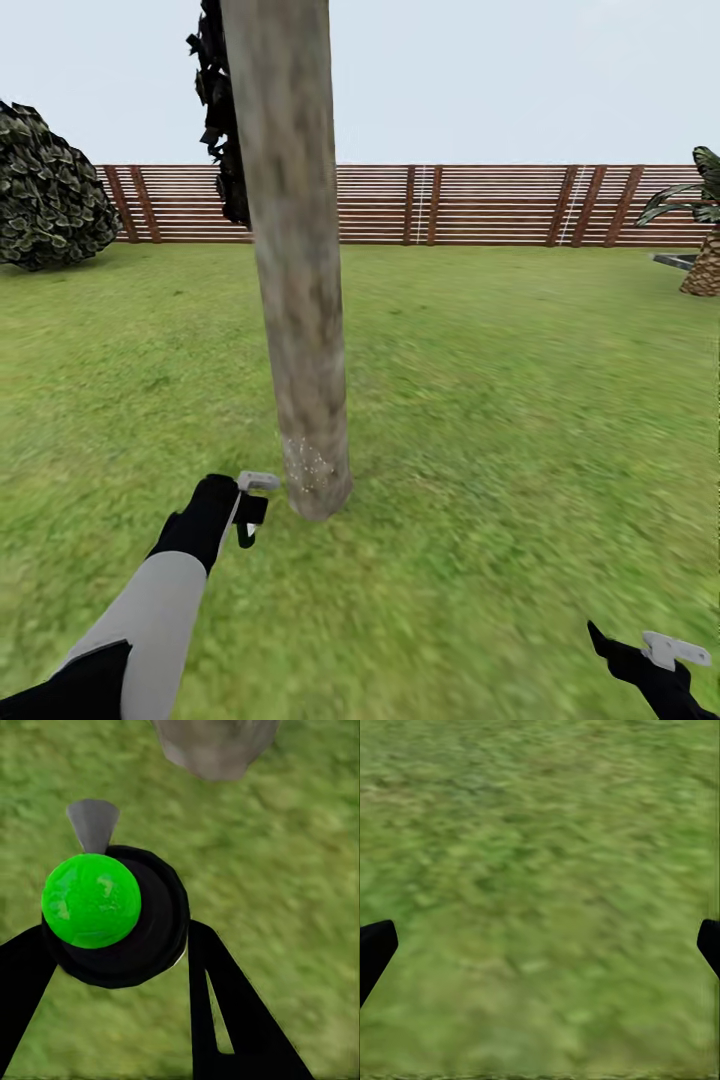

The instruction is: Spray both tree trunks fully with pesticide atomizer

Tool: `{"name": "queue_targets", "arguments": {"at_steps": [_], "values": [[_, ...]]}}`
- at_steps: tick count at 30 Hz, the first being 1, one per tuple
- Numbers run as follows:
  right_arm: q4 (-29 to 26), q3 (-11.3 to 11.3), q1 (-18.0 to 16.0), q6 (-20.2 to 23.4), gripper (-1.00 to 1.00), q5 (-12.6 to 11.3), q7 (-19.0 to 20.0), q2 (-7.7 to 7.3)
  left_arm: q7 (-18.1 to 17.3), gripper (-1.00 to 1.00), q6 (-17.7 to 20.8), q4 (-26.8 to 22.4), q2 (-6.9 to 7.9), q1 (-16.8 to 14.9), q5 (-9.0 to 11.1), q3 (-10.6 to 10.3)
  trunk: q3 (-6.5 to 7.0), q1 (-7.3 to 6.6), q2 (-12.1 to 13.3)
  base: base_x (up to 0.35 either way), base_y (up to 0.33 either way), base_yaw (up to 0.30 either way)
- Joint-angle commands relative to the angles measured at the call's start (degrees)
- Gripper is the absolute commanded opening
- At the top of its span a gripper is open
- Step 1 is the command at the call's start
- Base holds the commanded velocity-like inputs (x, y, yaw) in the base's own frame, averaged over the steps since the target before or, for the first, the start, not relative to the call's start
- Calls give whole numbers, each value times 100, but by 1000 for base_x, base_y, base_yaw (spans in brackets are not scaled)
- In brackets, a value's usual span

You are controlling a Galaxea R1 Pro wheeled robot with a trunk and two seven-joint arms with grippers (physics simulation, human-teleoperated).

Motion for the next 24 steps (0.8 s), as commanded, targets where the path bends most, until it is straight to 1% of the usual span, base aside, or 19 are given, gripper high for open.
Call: {"name": "queue_targets", "arguments": {"at_steps": [1, 4, 5, 6, 7, 10, 13, 15, 18, 20, 22, 23, 24], "values": [[0, 0, 0, 0, 100, 0, 1, -2, -3, -100, 0, -1, -1, -1, 0, 0, 0, 0, 0, -182, 56, 0], [0, 0, 0, 0, 100, 0, -5, -2, -8, -100, -5, -2, -20, -57, 2, 0, 0, 0, 0, -59, 18, 0], [0, 4, 0, 0, 100, 0, -3, 2, -9, -100, 0, -2, -20, -163, 6, 0, 0, 0, 0, -10, 3, 0], [0, 6, 0, 0, 100, 0, -5, 4, -13, -100, 9, 5, -14, -410, 10, 0, 0, 0, 0, -2, 1, 0], [0, 8, 0, 0, 100, 0, -3, 4, -20, -100, 29, 6, -11, -490, 10, 0, 0, 0, 0, 0, 0, 0], [0, 7, 0, 0, 100, 0, -1, 4, -30, -100, 231, -1, 5, -661, 3, 0, 0, 0, 0, 0, 0, 0], [0, 8, 0, 0, 100, 0, 1, 4, -42, -100, 310, -2, 7, -806, 6, 0, 0, 0, 0, 0, 0, 0], [0, 9, 0, 0, 100, 0, 1, 6, -54, -100, 557, -2, 6, -957, 3, 0, 0, 0, 0, 0, 0, 0], [0, 9, 0, 0, 100, 0, 2, 6, -60, -100, 707, -14, 5, -1077, -5, 0, 0, 0, 0, 0, 0, 0], [0, 9, 0, 0, 100, 0, 2, 7, -61, -100, 780, -153, 2, -1177, -1, -2, 0, 0, 0, 0, 0, 0], [0, 7, 0, 0, 100, 0, 2, 6, -62, -100, 868, -262, 1, -1199, -2, -6, 0, 0, 0, 0, 0, 0], [-1, 8, 0, 0, 100, 0, 2, 5, -62, -100, 912, -361, 3, -1208, 0, -35, 0, 0, 0, 0, 0, 0], [-1, 7, 0, 0, 100, 0, 2, 5, -65, -100, 943, -464, 7, -1212, 1, -196, 0, 0, 0, 0, 0, 0]]}}
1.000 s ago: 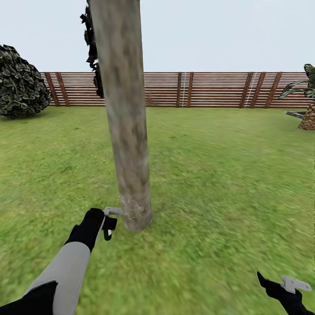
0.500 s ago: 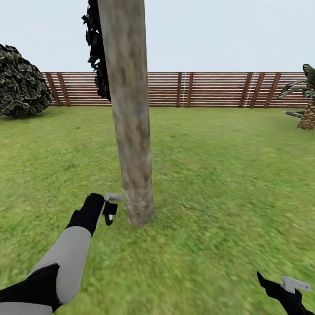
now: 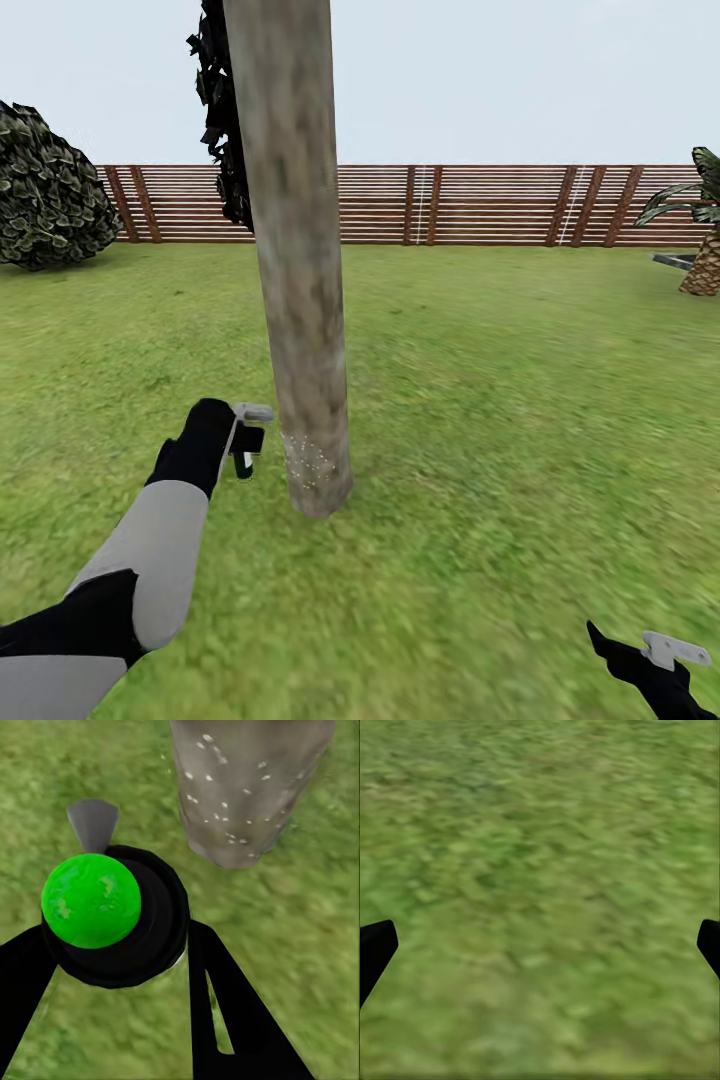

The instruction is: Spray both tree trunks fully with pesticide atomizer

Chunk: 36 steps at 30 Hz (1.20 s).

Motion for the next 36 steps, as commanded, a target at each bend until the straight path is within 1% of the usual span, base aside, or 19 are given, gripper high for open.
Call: {"name": "queue_targets", "arguments": {"at_steps": [1, 2, 3, 5, 9, 10, 14, 19, 22, 24, 26, 27, 28, 31, 34, 36], "values": [[0, 0, 0, 0, 100, 0, 0, 0, -3, -100, 13, -45, 2, 2, 0, -179, 0, 0, 0, 0, 0, 0], [-1, 0, 0, 0, 100, 0, 0, 0, -4, -100, 15, -53, 1, 3, 1, -235, 0, 0, 0, 0, 0, 0], [0, 1, 0, 0, 100, 0, 0, 1, -6, -100, 24, -70, -6, 6, 5, -391, 0, 0, 0, 0, 0, 0], [-2, 2, 0, 0, 100, 0, 0, 1, -31, -100, 110, -144, -26, -24, 12, -553, 0, 0, 0, 0, 0, 0], [-6, 2, 0, 0, 100, 0, 0, 3, -201, -100, 405, -387, -3, -76, 14, -594, 0, 0, 0, 0, 0, 0], [-6, 2, 0, 0, 100, 0, 0, 5, -310, -100, 456, -513, 5, -82, 7, -599, 0, 0, 0, 0, 0, 0], [-7, 0, 0, 0, 100, 0, 0, 2, -445, -100, 493, -678, 13, -86, 3, -600, 0, 0, 0, 0, 0, 0], [-8, 2, 0, 0, 100, 0, 0, 3, -485, -100, 450, -622, 17, -1, 20, -615, 0, 0, 0, 0, 0, 0], [-7, 2, 0, 0, 100, 0, 0, 7, -489, -100, 379, -513, 45, 164, 27, -610, 0, 0, 0, 0, 0, 0], [-2, 2, 0, 0, 100, 0, 0, 8, -489, -100, 343, -443, 52, 353, 24, -609, 0, 0, 0, 0, 0, 0], [0, 2, 0, 0, 100, 0, 0, 8, -489, -100, 60, -393, 54, 614, 26, -609, 0, 0, 0, 0, 0, 0], [0, 2, 0, 0, 100, 0, 0, 8, -489, -100, -196, -355, 55, 777, 36, -606, 0, 0, 0, 0, 0, 0], [1, 2, 0, 0, 100, 0, 0, 8, -489, -100, -274, -311, 56, 852, 37, -596, 0, 0, 0, 0, 0, 0], [1, 2, 0, 0, 100, 0, 0, 8, -483, -100, -375, -93, 75, 1030, 38, -565, 0, 0, 0, 0, 0, 0], [1, 2, 0, 0, 100, 0, 0, 12, -482, -100, -738, -45, 62, 1156, 43, -548, 0, 0, 0, 0, 0, 0], [1, 2, 0, 0, 100, 0, 0, 15, -468, -100, -839, -72, 57, 1180, 54, -519, 0, 0, 0, 0, -50, 0]]}}
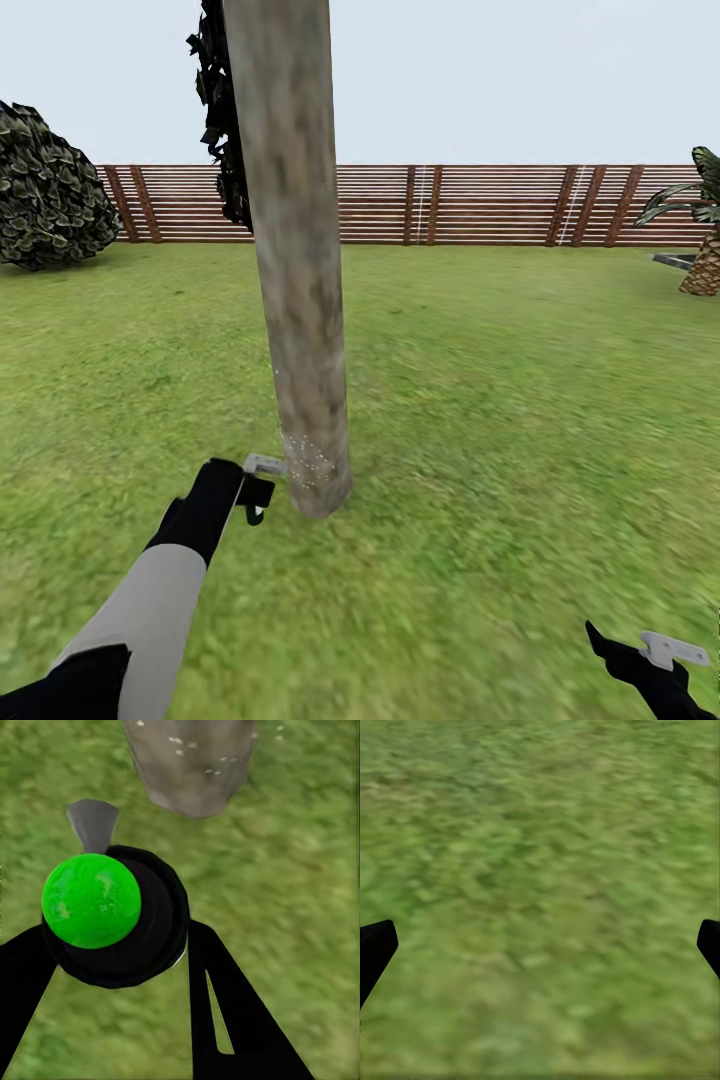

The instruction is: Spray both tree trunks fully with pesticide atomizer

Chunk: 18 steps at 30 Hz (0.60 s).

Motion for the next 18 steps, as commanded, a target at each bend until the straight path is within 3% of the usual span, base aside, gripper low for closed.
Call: {"name": "queue_targets", "arguments": {"at_steps": [1, 12, 16, 18], "values": [[0, 0, 0, 0, 100, 0, 0, 1, 4, -100, -8, -6, -1, 2, 2, 12, 0, 0, 0, 0, -179, 0], [-6, 0, 0, 0, 100, 0, 0, -1, 31, -100, 0, -137, -44, -3, -1, 20, 0, 0, 0, -6, -261, 0], [-3, 0, 0, 0, 100, 0, 0, 1, 28, -100, 2, -222, -34, -4, 7, 49, 0, 0, 0, -180, -228, 0], [-2, 0, 0, 0, 100, 0, 0, -1, 24, -100, 2, -279, -33, -3, 151, 119, 0, 0, 0, -239, -201, 0]]}}
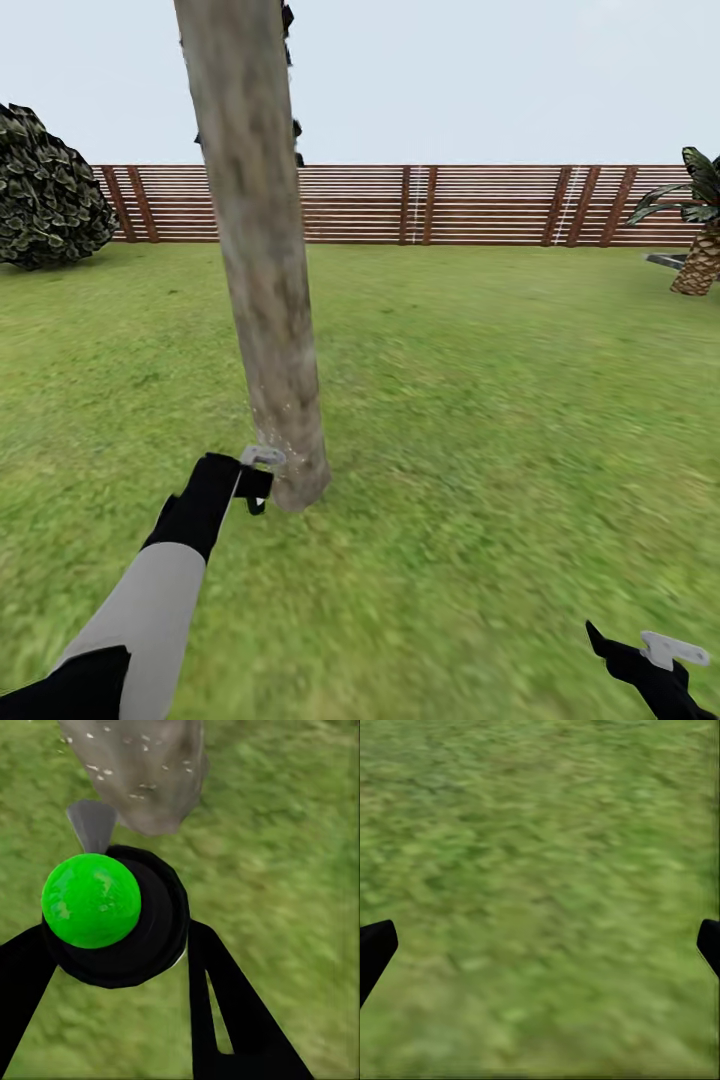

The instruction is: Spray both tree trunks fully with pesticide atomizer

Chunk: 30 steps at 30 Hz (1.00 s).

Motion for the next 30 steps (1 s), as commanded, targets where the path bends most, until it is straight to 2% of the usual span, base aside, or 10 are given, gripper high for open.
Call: {"name": "queue_targets", "arguments": {"at_steps": [1, 4, 9, 12, 15, 16, 19, 24, 27, 30], "values": [[0, 0, 0, 0, 100, 0, 0, -2, -1, -100, 0, -39, 3, 1, 155, 13, 0, 0, 0, -247, -199, 0], [1, 0, 0, 0, 100, 0, 0, 0, 6, -100, 6, -72, 2, -2, 328, 7, 0, 0, 0, -207, -198, 0], [-1, 0, 0, 0, 100, 0, 0, 3, 7, -100, 167, -84, -52, -62, 341, -41, 0, 0, 0, -31, -79, 0], [-1, 0, 0, 0, 100, 0, 0, 1, 23, -100, 606, -94, -78, -129, 339, -53, 0, 0, 0, -2, -5, 0], [0, 0, 0, 0, 100, 0, 0, 2, 38, -100, 921, -98, -82, -377, 325, -52, 0, 0, 0, 0, 0, 0], [-2, 0, 0, 0, 100, 0, 0, 1, 41, -100, 1162, -99, -92, -543, 328, -55, 0, 0, 0, 0, 0, 0], [-4, 0, 0, 0, 100, 0, 0, 0, 43, -100, 1315, -99, -103, -630, 318, -65, 0, 0, 0, 0, 0, 0], [-4, 0, 0, 0, 100, 0, 0, -4, 39, -100, 1335, -176, 78, -646, 296, -68, 0, 0, 0, 0, 0, 0], [-6, 0, 0, 0, 100, 0, 0, -3, 13, -100, 1358, -295, 409, -643, 307, -66, 0, 0, 0, 0, 0, 0], [-7, 0, 0, 0, 100, 0, 0, -3, 4, -100, 1349, -307, 454, -630, 318, -76, 0, 0, 0, 0, 0, 0]]}}
